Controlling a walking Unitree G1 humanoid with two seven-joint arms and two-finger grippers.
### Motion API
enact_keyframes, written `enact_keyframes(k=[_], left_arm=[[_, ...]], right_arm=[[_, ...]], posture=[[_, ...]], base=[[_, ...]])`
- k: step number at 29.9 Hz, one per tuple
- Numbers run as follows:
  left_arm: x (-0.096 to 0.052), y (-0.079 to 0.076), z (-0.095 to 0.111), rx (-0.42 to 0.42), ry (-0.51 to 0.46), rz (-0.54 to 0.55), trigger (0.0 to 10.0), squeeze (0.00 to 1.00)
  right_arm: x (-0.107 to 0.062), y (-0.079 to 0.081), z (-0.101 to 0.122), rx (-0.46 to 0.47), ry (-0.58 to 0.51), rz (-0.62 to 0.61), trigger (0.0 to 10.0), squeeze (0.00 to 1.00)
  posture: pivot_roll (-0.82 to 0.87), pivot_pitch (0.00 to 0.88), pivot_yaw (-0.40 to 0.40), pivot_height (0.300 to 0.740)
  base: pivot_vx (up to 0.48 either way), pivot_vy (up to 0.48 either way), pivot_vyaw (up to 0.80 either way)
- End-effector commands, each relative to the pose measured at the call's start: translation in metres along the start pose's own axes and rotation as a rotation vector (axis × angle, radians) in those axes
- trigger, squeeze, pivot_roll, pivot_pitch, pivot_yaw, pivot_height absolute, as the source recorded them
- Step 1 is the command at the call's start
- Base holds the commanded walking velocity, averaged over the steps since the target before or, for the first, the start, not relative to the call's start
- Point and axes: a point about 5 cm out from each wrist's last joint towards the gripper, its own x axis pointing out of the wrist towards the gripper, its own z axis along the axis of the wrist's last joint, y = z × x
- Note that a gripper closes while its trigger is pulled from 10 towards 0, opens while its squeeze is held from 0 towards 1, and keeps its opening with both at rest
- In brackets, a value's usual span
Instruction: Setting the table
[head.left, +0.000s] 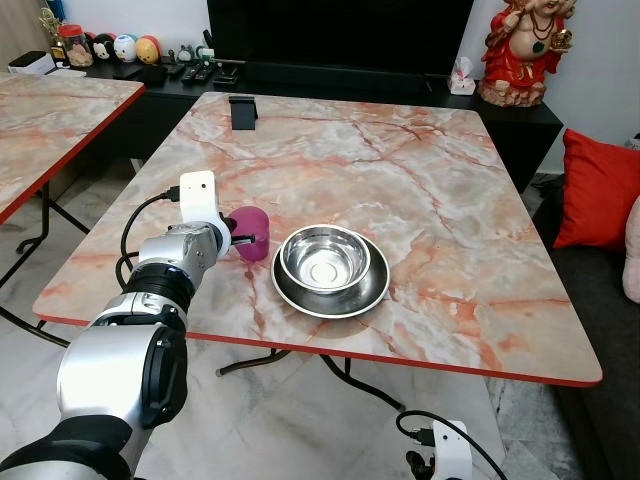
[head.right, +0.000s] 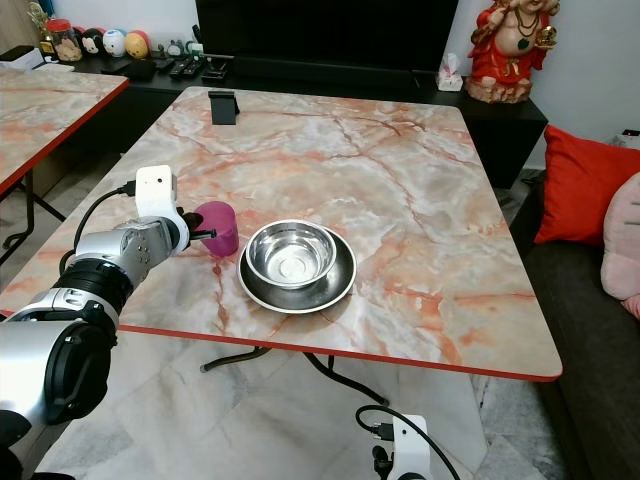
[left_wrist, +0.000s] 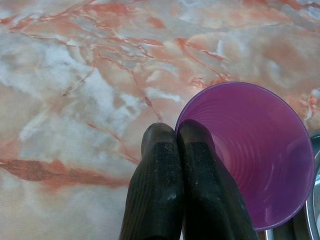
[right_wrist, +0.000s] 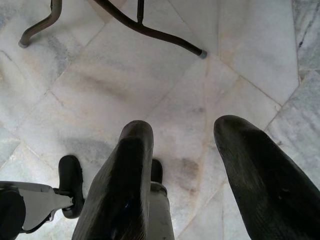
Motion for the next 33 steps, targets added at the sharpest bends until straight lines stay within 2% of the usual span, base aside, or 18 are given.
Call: enact_keyframes(k=[1, 2, 3, 4, 6, 7, 17, 18, 19, 20, 23, 24, 25, 26, 33], left_arm=[[0.0, -0.007, 0.005, -0.002, 0.0, -0.021, 10.0, 0.22], [0.0, -0.008, 0.005, -0.003, -0.001, -0.022, 10.0, 0.6], [0.0, -0.008, 0.005, -0.004, -0.004, -0.024, 10.0, 0.64], [0.0, -0.009, 0.006, -0.007, -0.009, -0.03, 10.0, 0.23], [0.0, -0.01, 0.006, -0.006, -0.012, -0.033, 10.0, 0.23], [0.0, -0.01, 0.006, -0.006, -0.013, -0.033, 10.0, 0.0], [-0.001, -0.011, 0.011, 0.003, -0.04, -0.03, 10.0, 0.0], [-0.001, -0.011, 0.012, 0.004, -0.045, -0.028, 10.0, 0.04], [-0.001, -0.011, 0.014, 0.004, -0.052, -0.026, 10.0, 0.04], [-0.002, -0.012, 0.016, 0.006, -0.056, -0.028, 10.0, 1.0], [-0.002, -0.013, 0.017, 0.009, -0.061, -0.033, 10.0, 1.0], [-0.002, -0.014, 0.018, 0.008, -0.063, -0.035, 10.0, 0.91], [-0.002, -0.014, 0.019, 0.007, -0.066, -0.036, 10.0, 0.31], [-0.002, -0.014, 0.019, 0.006, -0.068, -0.036, 10.0, 0.0], [-0.003, -0.014, 0.025, -0.002, -0.089, -0.032, 10.0, 0.0]], right_arm=[[0.0, -0.002, -0.001, 0.0, 0.013, -0.003, 10.0, 0.0], [0.0, -0.002, -0.001, 0.0, 0.013, -0.004, 10.0, 0.0], [0.0, -0.002, -0.001, 0.0, 0.012, -0.005, 10.0, 0.0], [0.0, -0.002, -0.001, 0.0, 0.011, -0.007, 10.0, 0.0], [0.0, -0.002, -0.001, 0.0, 0.01, -0.008, 10.0, 0.0], [0.0, -0.002, -0.001, 0.0, 0.01, -0.008, 10.0, 0.0], [-0.002, -0.007, -0.004, 0.002, 0.014, -0.016, 10.0, 0.0], [-0.002, -0.008, -0.005, 0.002, 0.015, -0.017, 10.0, 0.0], [-0.002, -0.009, -0.005, 0.002, 0.016, -0.017, 10.0, 0.0], [-0.002, -0.01, -0.005, 0.002, 0.017, -0.018, 10.0, 0.0], [-0.002, -0.01, -0.005, 0.002, 0.017, -0.018, 10.0, 0.0], [-0.002, -0.01, -0.004, 0.002, 0.016, -0.018, 10.0, 0.0], [-0.002, -0.01, -0.004, 0.002, 0.016, -0.018, 10.0, 0.0], [-0.002, -0.009, -0.004, 0.002, 0.015, -0.017, 10.0, 0.0], [-0.001, -0.007, -0.001, 0.002, 0.011, -0.014, 10.0, 0.0]], posture=[[0.02, 0.0, -0.057, 0.74], [0.02, 0.0, -0.058, 0.74], [0.02, 0.0, -0.058, 0.74], [0.02, 0.0, -0.058, 0.74], [0.02, 0.0, -0.058, 0.74], [0.02, 0.0, -0.058, 0.74], [0.02, 0.0, -0.059, 0.74], [0.02, 0.0, -0.059, 0.74], [0.02, 0.0, -0.059, 0.74], [0.02, 0.0, -0.059, 0.74], [0.02, 0.0, -0.059, 0.74], [0.02, 0.0, -0.059, 0.74], [0.02, 0.0, -0.059, 0.74], [0.02, 0.0, -0.059, 0.74], [0.02, 0.0, -0.059, 0.74]], base=[[0.0, 0.0, 0.0], [0.0, 0.0, 0.0], [0.0, 0.0, 0.0], [0.0, 0.0, 0.0], [0.0, 0.0, 0.0], [0.0, 0.0, 0.0], [0.0, 0.0, 0.0], [0.0, 0.0, 0.0], [0.0, 0.0, 0.0], [0.0, 0.0, 0.0], [0.0, 0.0, 0.0], [0.0, 0.0, 0.0], [0.0, 0.0, 0.0], [0.0, 0.0, 0.0], [0.0, 0.0, 0.0]])
